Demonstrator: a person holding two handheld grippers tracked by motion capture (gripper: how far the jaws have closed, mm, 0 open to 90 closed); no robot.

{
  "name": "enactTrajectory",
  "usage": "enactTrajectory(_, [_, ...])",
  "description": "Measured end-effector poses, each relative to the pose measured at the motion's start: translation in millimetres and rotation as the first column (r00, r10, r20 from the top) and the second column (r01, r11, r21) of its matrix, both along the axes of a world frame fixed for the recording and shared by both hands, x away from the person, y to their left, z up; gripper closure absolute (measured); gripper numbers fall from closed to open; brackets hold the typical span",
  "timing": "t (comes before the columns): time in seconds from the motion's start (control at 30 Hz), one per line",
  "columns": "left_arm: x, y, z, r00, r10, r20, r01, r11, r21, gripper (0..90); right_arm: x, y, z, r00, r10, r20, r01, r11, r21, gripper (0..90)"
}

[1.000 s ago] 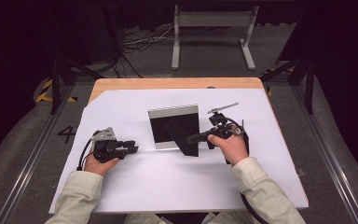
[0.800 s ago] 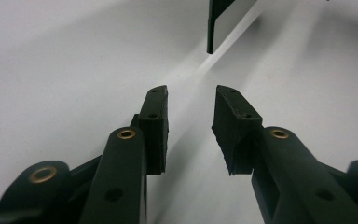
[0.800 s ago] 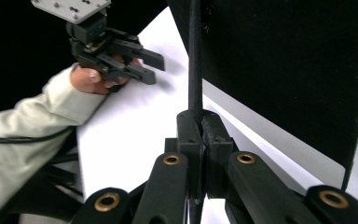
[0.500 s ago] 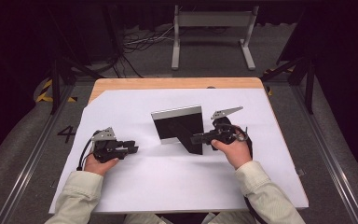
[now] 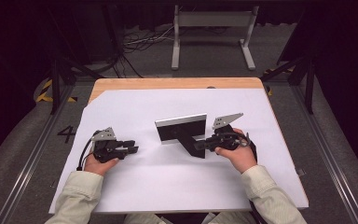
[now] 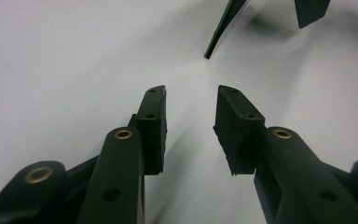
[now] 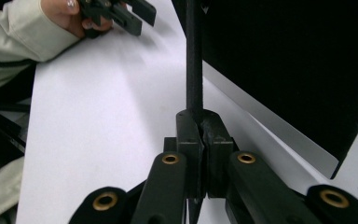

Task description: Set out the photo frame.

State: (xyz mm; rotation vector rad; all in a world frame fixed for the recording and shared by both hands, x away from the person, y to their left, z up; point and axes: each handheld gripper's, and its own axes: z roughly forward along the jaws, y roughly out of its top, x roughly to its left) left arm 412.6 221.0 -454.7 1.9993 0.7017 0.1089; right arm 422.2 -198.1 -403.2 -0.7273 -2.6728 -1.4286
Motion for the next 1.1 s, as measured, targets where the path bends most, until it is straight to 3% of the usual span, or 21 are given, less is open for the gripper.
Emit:
enactTrajectory(0.3, [0.0, -0.6, 0.1, 1.0000, -0.006, -0.004, 0.006, 1.0000, 0.006, 63.9, -3.0, -1.0, -6.6, 0.9995, 0.030, 0.007, -0.030, 0.997, -0.070, 87.0])
enactTrajectory(0.6, [-0.3, -1.2, 0.1, 1.0000, -0.001, -0.002, 0.001, 1.0000, 0.010, 63.9, -5.5, -0.7, -8.7, 0.9977, 0.060, 0.031, -0.057, 0.993, -0.104, 87.1])
enactTrajectory(0.9, [-0.2, -1.2, 0.1, 1.0000, 0.003, 0.000, -0.003, 0.9999, 0.013, 61.4, -9.9, -1.1, -11.8, 0.9949, 0.071, 0.071, -0.064, 0.992, -0.108, 86.9])
enactTrajectory(1.1, [-0.7, -2.6, 0.5, 0.9996, 0.012, 0.024, -0.013, 0.9993, 0.036, 58.1, -11.9, -2.2, -12.0, 0.9959, 0.052, 0.075, -0.044, 0.994, -0.101, 82.6])
